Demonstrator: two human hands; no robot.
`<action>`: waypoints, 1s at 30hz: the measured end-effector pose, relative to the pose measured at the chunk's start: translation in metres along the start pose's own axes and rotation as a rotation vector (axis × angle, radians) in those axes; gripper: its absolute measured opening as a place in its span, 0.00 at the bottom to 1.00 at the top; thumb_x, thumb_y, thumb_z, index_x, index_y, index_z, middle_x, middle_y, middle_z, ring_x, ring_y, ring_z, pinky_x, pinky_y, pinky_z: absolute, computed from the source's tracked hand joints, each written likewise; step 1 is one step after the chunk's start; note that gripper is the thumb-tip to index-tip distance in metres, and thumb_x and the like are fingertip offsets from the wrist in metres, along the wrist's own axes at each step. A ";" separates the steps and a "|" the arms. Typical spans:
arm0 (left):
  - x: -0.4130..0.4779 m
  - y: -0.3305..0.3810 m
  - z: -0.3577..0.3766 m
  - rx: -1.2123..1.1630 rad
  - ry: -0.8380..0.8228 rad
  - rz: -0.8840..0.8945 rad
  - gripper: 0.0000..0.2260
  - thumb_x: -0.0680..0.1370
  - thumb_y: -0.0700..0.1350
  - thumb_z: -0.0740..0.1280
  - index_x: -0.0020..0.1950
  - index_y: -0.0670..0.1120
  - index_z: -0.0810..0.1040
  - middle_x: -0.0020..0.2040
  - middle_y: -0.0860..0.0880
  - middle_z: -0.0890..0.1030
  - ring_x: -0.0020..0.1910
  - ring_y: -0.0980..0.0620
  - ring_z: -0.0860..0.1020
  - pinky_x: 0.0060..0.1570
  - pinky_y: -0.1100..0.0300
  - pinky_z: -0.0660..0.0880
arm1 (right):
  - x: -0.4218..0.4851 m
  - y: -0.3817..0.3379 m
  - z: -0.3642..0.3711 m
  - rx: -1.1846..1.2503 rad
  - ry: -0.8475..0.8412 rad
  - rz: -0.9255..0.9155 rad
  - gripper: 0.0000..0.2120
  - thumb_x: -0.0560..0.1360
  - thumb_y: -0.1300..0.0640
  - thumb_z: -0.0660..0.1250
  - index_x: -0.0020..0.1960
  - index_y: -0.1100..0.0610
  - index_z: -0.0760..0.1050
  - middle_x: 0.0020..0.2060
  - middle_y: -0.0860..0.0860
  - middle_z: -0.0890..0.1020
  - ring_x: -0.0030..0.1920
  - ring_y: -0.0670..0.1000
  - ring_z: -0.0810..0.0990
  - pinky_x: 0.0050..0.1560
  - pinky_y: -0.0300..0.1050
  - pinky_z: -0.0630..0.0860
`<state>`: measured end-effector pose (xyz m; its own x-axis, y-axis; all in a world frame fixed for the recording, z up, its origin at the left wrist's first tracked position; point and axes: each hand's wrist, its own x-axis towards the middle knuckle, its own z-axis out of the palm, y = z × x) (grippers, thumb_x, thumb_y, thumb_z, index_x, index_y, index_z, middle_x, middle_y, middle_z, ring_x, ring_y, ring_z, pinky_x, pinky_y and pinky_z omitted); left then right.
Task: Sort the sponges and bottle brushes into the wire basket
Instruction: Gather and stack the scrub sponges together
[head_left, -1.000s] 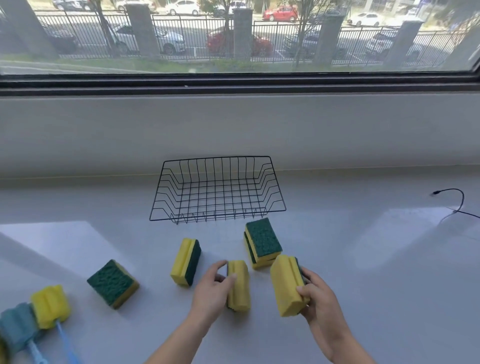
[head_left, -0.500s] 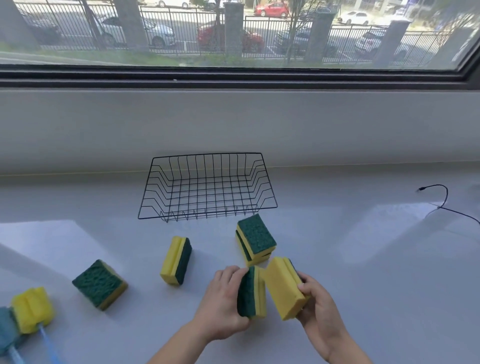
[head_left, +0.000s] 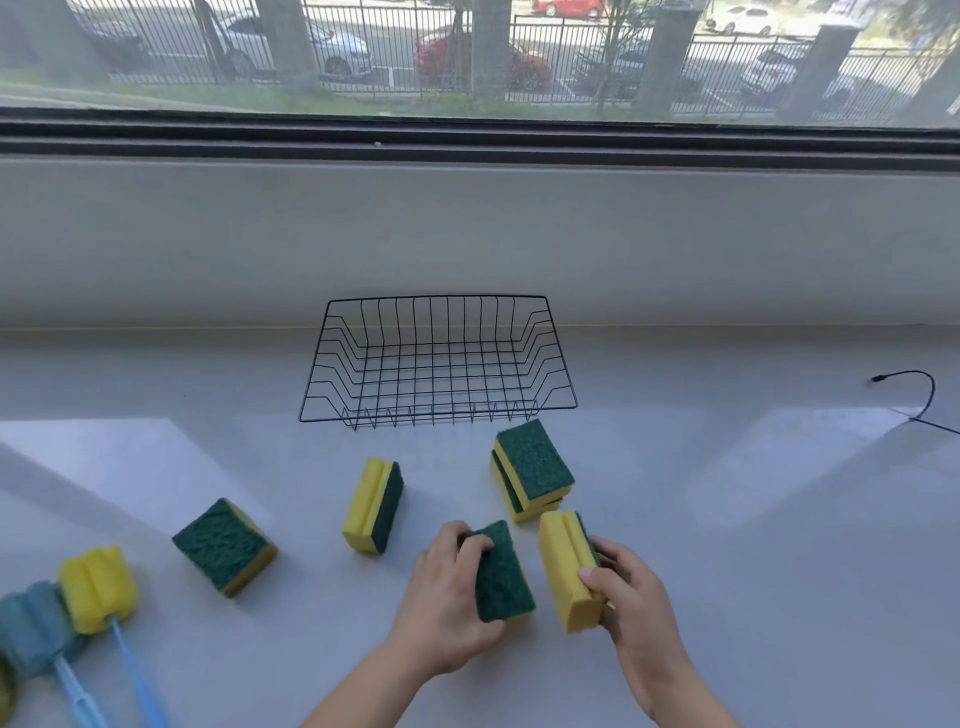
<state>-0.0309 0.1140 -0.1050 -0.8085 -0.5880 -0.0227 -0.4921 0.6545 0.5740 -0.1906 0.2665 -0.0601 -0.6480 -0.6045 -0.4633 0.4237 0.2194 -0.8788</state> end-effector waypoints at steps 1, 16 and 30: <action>-0.001 -0.002 -0.001 -0.004 -0.017 -0.007 0.37 0.63 0.63 0.68 0.69 0.53 0.65 0.68 0.53 0.60 0.64 0.50 0.66 0.66 0.58 0.66 | -0.001 0.000 0.005 -0.054 0.013 -0.026 0.16 0.70 0.60 0.74 0.57 0.50 0.82 0.49 0.49 0.87 0.45 0.48 0.85 0.38 0.45 0.78; -0.008 -0.011 -0.005 -0.284 0.024 -0.139 0.42 0.61 0.59 0.75 0.71 0.62 0.60 0.63 0.63 0.68 0.64 0.60 0.66 0.65 0.60 0.66 | -0.007 0.023 0.072 -0.935 -0.045 -0.615 0.28 0.68 0.42 0.75 0.65 0.50 0.79 0.72 0.46 0.69 0.68 0.49 0.68 0.68 0.43 0.70; -0.015 0.004 -0.023 -1.006 -0.097 -0.745 0.28 0.64 0.45 0.66 0.64 0.55 0.71 0.55 0.48 0.80 0.51 0.46 0.81 0.51 0.47 0.79 | -0.001 0.026 0.063 -0.672 -0.042 -0.019 0.09 0.79 0.42 0.65 0.53 0.46 0.78 0.51 0.45 0.83 0.51 0.46 0.81 0.58 0.53 0.78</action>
<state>-0.0136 0.1151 -0.0836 -0.4821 -0.5931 -0.6448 -0.4097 -0.4979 0.7643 -0.1390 0.2240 -0.0754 -0.6203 -0.6395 -0.4543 -0.0825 0.6291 -0.7729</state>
